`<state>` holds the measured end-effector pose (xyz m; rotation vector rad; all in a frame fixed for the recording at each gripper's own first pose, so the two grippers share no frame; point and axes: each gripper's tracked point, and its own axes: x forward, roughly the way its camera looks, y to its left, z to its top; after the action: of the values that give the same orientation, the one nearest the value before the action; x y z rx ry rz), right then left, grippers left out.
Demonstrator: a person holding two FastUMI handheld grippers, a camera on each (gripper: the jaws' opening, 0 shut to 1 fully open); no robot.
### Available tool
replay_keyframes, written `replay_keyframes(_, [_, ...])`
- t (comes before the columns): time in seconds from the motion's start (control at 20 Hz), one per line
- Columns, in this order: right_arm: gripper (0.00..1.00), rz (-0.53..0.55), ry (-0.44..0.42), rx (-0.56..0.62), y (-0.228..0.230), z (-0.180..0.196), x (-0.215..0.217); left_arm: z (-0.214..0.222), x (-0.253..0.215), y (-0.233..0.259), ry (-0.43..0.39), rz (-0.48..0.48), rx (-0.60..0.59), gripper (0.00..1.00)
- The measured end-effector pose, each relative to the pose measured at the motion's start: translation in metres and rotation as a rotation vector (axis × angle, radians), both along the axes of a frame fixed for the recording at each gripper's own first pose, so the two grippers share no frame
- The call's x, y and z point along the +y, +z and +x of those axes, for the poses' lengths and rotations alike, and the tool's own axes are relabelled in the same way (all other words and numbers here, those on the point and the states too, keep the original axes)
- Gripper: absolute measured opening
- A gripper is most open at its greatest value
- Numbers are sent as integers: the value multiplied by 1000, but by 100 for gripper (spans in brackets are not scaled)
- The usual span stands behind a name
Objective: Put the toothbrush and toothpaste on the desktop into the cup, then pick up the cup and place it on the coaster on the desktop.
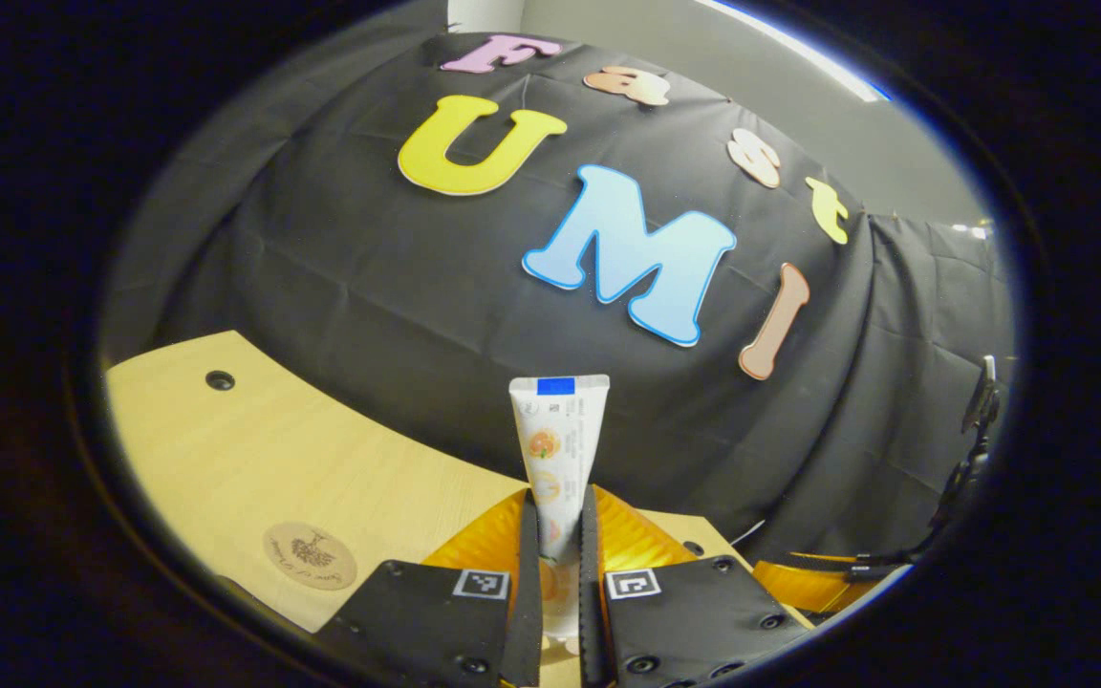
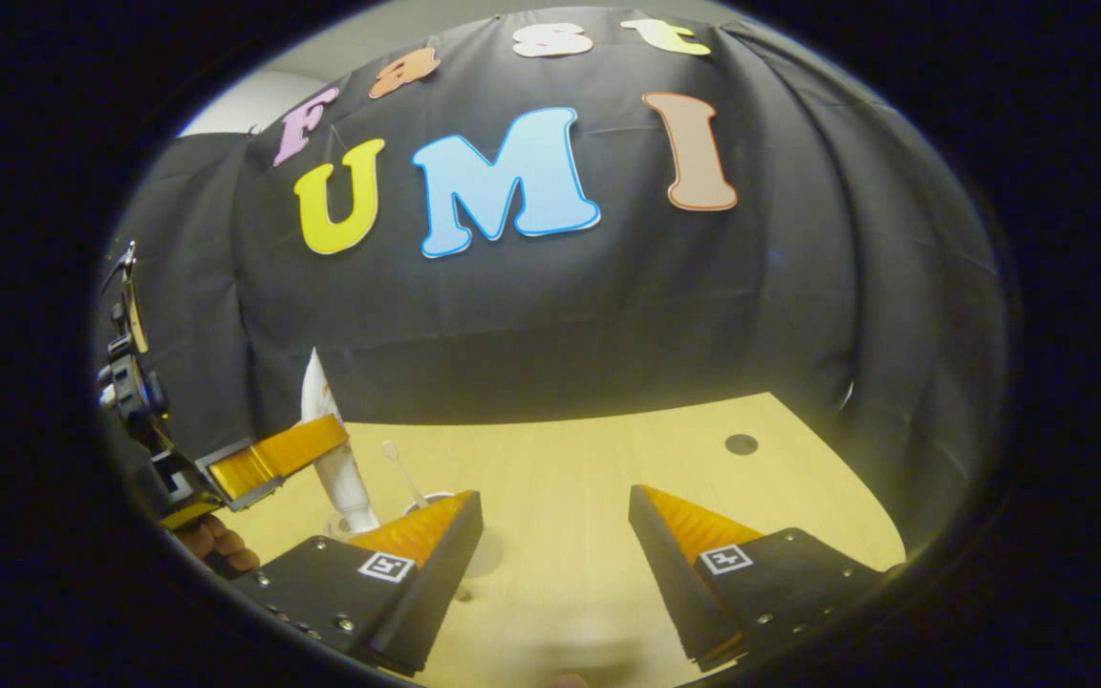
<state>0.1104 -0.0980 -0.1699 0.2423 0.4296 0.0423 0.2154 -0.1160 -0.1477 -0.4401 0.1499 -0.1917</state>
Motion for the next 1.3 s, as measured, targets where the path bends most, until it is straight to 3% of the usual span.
replay_keyframes(0.45, [93, 16, 35, 51, -25, -23, 6, 26, -33, -34, -27, 66, -86, 23])
replay_keyframes(0.55, [93, 11, 43, 60, -28, -24, 8, 31, -37, -42, -33, 89, -89, 23])
replay_keyframes(0.6, [93, 11, 45, 64, -29, -23, 8, 34, -41, -46, -34, 107, -89, 27])
replay_keyframes(0.65, [92, 15, 45, 70, -31, -23, 9, 34, -41, -49, -29, 125, -88, 23])
replay_keyframes(0.85, [93, 47, 36, 92, -35, -19, 14, 34, -43, -65, -45, 157, -52, 28])
replay_keyframes(0.9, [92, 50, 32, 91, -35, -18, 15, 32, -42, -66, -54, 153, -48, 25])
replay_keyframes(0.95, [92, 49, 30, 91, -35, -17, 16, 30, -43, -67, -65, 145, -46, 28])
replay_keyframes(1.15, [92, 23, 38, 97, -35, -15, 24, 22, -42, -53, -95, 137, -61, 56])
replay_keyframes(1.2, [93, 20, 42, 101, -35, -13, 28, 20, -45, -49, -111, 139, -66, 58])
replay_keyframes(1.25, [93, 20, 46, 105, -35, -12, 32, 18, -44, -47, -118, 149, -68, 84])
replay_keyframes(1.3, [92, 21, 50, 109, -36, -10, 37, 15, -42, -44, -124, 161, -68, 84])
